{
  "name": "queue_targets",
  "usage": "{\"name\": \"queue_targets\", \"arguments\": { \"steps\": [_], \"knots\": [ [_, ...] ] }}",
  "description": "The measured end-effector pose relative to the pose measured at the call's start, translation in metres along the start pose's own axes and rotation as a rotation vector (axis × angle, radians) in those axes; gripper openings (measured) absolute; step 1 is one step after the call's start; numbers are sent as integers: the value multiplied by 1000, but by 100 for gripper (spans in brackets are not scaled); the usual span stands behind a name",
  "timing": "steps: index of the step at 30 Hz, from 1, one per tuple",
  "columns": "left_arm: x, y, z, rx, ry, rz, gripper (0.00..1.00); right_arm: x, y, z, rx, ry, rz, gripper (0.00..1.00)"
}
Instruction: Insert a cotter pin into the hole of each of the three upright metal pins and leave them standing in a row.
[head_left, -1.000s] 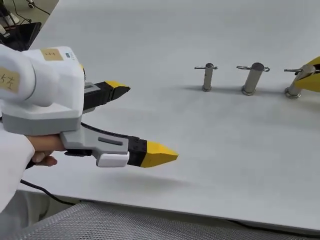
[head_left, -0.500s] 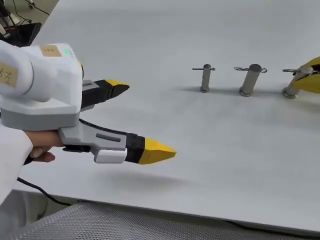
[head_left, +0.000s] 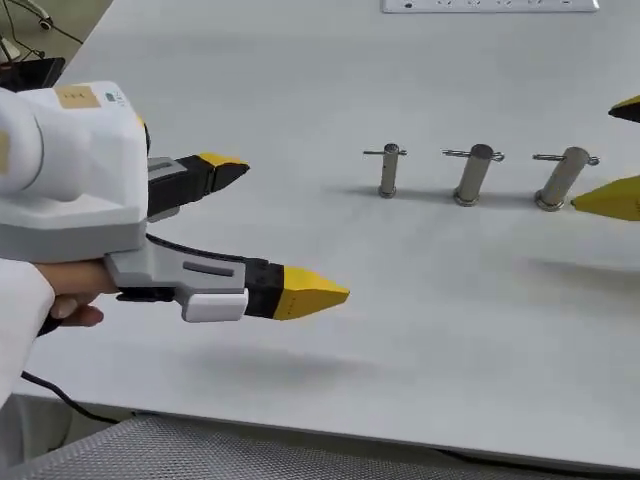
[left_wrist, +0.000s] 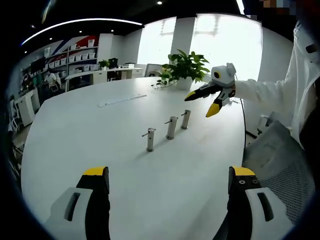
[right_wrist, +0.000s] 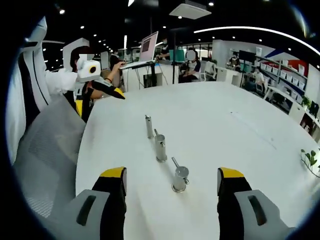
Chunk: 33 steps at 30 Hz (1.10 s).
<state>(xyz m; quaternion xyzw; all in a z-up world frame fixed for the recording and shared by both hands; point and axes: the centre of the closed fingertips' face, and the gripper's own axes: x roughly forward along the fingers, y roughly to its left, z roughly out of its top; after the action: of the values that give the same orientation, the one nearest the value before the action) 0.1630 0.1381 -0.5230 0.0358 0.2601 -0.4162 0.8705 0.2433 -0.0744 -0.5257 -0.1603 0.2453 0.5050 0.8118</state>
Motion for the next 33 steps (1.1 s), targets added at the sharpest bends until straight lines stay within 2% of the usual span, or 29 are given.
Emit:
{"name": "queue_targets", "arguments": {
  "steps": [2, 3, 6, 8, 10, 11, 15, 16, 18, 21, 23, 25, 27, 29, 30, 31, 33],
  "knots": [
    [0, -1, 2, -15, -20, 6, 99, -6, 10, 2, 44, -15, 10, 78],
    [0, -1, 3, -21, -27, 8, 99, -12, 15, 8, 109, -56, 1, 79],
    [-1, -3, 3, -25, -33, 15, 99, -25, 19, 15, 191, -116, -51, 87],
    [-4, -3, 5, -31, -42, 23, 99, -35, 23, 15, 220, -137, -88, 91],
    [-9, -3, 12, -34, -78, 38, 99, -42, 25, 12, 263, -149, -131, 93],
    [-12, -3, 15, -36, -92, 41, 99, -45, 27, 10, 282, -146, -153, 95],
    [-17, -4, 19, -48, -105, 56, 99, -53, 36, 3, 296, -120, -191, 98],
    [-18, -4, 18, -66, -103, 56, 99, -56, 38, 2, 315, -122, -227, 98],
    [-18, -6, 17, -81, -97, 54, 99, -60, 42, 3, 329, -130, -259, 98],
    [-19, -7, 16, -53, -85, 66, 99, -70, 39, 1, 359, -138, -338, 98],
    [-20, -8, 18, -55, -85, 66, 99, -74, 40, 0, 379, -134, -354, 98],
    [-21, -8, 21, -52, -94, 72, 99, -77, 38, -5, 376, -108, -369, 98],
    [-23, -5, 23, -53, -103, 89, 99, -80, 36, -6, 374, -106, -387, 98],
    [-25, -3, 21, -74, -94, 109, 99, -82, 35, -6, 384, -111, -397, 98],
    [-25, 1, 20, -85, -97, 141, 99, -83, 35, -5, 398, -123, -400, 98],
    [-27, 6, 22, -83, -120, 173, 99, -83, 36, -5, 407, -128, -397, 98],
    [-28, 3, 24, -115, -143, 164, 99, -82, 38, -7, 412, -117, -389, 98]
  ]
}}
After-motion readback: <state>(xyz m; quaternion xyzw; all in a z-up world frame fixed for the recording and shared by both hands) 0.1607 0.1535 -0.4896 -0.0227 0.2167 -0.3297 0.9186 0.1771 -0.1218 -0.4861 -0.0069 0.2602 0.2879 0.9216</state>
